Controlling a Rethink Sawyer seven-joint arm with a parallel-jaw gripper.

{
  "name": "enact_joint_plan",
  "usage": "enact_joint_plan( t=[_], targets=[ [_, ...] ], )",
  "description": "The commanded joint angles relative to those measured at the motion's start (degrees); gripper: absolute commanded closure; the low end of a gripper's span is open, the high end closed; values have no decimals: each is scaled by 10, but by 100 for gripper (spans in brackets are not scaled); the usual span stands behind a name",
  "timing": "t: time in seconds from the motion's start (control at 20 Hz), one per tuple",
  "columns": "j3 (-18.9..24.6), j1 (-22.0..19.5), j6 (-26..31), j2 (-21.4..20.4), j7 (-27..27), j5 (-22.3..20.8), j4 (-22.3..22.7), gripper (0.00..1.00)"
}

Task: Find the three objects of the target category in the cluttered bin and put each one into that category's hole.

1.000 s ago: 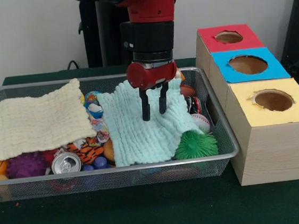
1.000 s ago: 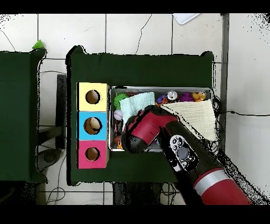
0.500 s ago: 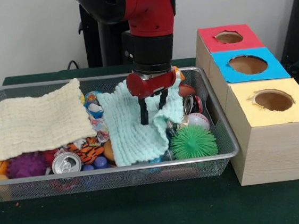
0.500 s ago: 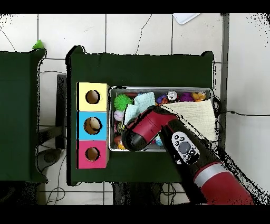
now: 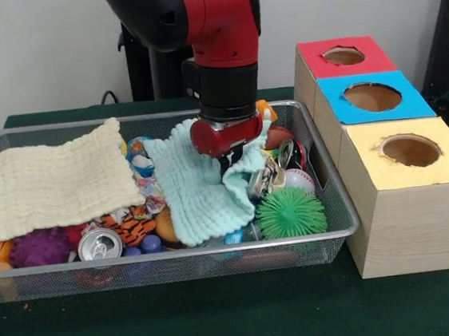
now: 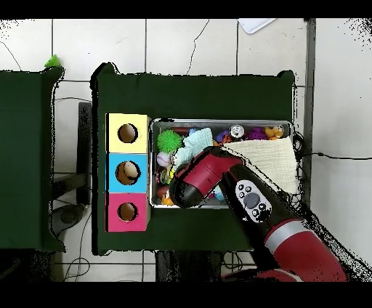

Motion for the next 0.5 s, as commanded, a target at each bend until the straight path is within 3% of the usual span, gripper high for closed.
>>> enact_joint_plan(
  t=[0.05, 0.3, 0.5],
  targets=[
    [-34, 14, -6, 40, -66, -38, 2, 100],
    [-28, 9, 4, 11, -92, -21, 19, 100],
    [-14, -16, 19, -26, -144, 3, 46, 100]
  ],
)
